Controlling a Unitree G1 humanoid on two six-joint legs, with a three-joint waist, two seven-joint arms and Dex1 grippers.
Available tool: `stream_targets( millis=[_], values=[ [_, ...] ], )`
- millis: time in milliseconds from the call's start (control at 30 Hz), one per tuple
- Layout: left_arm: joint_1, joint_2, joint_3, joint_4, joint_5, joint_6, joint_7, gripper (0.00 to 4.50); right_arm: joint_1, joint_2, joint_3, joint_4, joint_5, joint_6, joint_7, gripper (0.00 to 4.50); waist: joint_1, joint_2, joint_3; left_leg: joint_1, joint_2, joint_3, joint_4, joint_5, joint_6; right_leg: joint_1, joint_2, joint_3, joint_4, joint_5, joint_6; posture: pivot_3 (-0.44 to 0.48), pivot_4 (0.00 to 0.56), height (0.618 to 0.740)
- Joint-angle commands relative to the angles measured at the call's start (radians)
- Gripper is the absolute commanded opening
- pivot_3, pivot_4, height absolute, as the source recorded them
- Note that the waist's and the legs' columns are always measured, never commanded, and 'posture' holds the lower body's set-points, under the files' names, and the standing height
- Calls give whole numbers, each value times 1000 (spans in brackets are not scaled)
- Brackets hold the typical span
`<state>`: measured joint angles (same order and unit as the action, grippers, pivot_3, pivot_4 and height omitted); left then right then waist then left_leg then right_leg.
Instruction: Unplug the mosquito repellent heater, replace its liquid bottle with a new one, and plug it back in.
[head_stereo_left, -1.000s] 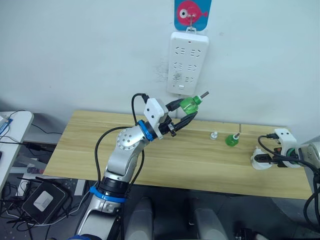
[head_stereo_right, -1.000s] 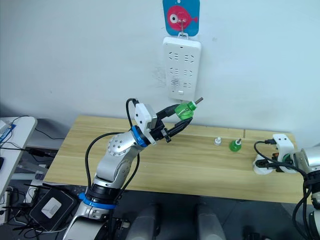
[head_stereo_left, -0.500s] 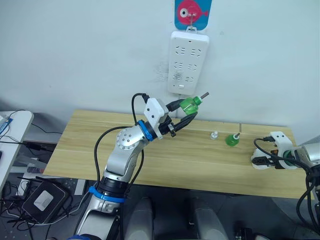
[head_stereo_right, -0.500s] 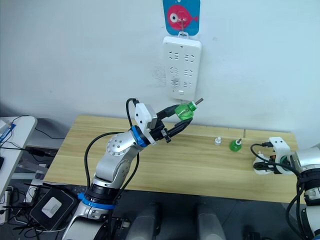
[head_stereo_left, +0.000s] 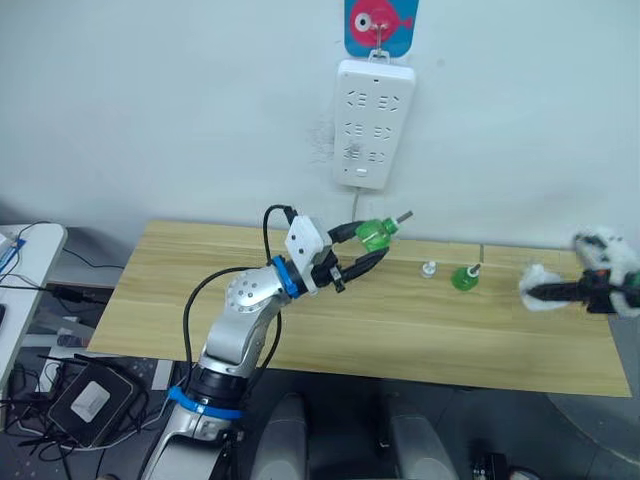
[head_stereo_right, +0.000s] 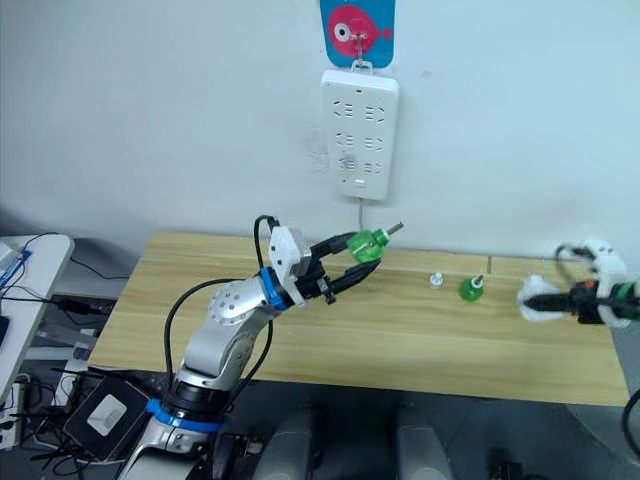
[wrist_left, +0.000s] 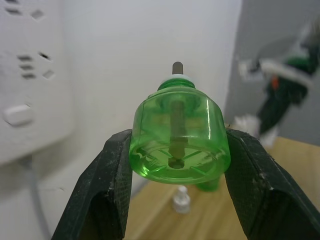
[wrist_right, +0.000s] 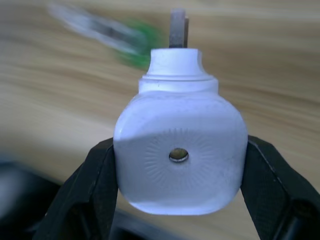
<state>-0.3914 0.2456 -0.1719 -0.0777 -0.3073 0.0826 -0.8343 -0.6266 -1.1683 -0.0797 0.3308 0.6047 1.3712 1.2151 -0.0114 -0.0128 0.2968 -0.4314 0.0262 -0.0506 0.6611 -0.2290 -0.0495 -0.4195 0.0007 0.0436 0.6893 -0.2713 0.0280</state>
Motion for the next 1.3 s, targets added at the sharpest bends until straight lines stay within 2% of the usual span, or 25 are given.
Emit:
stream_targets(
  millis=[33,200,233,400,667,1000,1300],
  values=[
    [28,7,-37,-83,-40,-25,-70,2271,-58,-36,-97,-114,207,207,83,2974,1,0,0,0,0,-1,0,0,0,0,1,-1,0,0,0,13,293,740],
    [20,-5,-77,-88,-37,-40,-115,2271,-94,-22,-91,-157,471,243,-21,2974,5,0,0,-1,0,-1,0,0,0,2,1,-1,-5,0,0,13,293,740],
    [6,-14,-80,-76,-36,-41,-114,2271,-99,-10,-90,-163,512,243,-65,2974,6,0,0,-1,0,-1,0,0,0,2,0,-1,-6,0,1,-20,289,740],
    [-39,-47,-95,-45,-32,-47,-120,2271,-112,28,-88,-163,732,243,-261,2974,6,-1,0,-3,-1,0,1,0,0,2,-1,0,-9,2,3,-19,289,740],
    [-61,-66,-108,-31,-27,-62,-129,2271,-130,58,-87,-134,966,243,-509,2974,2,-1,0,-3,0,1,0,0,0,1,1,0,-8,2,3,-19,289,740],
    [-85,-80,-113,-18,-29,-70,-135,2271,-116,62,-71,-141,1126,229,-667,2974,3,-1,0,-3,0,1,0,0,1,1,1,0,-8,2,3,3,288,740],
    [-81,-58,-109,-67,-54,-44,-156,2271,-116,85,-75,-121,1107,210,-736,2974,3,-1,0,-3,0,1,0,0,1,1,1,0,-8,2,3,3,288,740]
  ],
)
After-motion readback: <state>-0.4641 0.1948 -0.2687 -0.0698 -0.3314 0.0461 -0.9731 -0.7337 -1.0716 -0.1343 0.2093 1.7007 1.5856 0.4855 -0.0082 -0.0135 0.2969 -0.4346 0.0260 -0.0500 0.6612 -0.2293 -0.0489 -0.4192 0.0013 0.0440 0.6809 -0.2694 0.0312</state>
